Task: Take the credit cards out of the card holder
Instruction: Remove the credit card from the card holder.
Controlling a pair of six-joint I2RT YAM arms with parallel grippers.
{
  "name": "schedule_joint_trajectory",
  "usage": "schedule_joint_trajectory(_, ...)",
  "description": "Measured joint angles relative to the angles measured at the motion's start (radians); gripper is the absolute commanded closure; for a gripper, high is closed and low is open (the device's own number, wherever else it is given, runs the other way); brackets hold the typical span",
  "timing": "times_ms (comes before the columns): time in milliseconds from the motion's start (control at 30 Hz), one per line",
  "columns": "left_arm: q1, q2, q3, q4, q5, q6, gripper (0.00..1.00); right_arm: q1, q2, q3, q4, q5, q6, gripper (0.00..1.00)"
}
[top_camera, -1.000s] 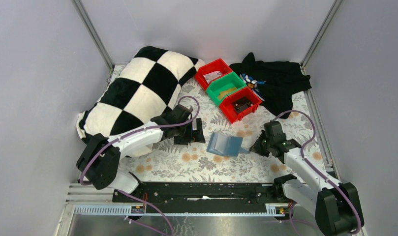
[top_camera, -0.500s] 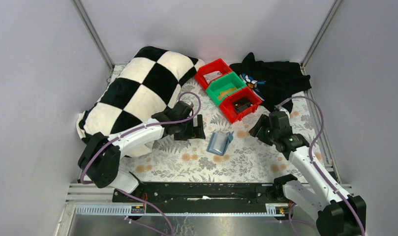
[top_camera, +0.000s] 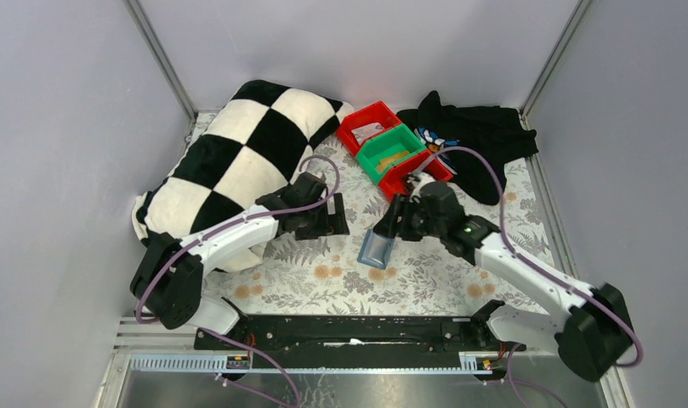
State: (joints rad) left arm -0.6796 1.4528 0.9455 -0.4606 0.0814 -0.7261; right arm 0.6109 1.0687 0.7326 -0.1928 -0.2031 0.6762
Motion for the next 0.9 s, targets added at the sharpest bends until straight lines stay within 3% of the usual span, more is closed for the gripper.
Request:
schedule_joint_trajectory(333,0.049,-0.058,-0.04,0.004,0.015,-0.013,0.01,0.071,0.25,0.023,0.029,0.005,-0.019,0.45)
schedule_joint_trajectory(600,0.047,-0.039,-0.039,0.032,0.098,0.011,0.01,0.063,0.185,-0.093,-0.028,0.138,-0.027,0.48)
schedule_joint_trajectory(900,0.002,0.022,-0.037,0.06,0.152,0.027,0.07,-0.003,0.166,-0.206,-0.023,0.153,0.008,0.47)
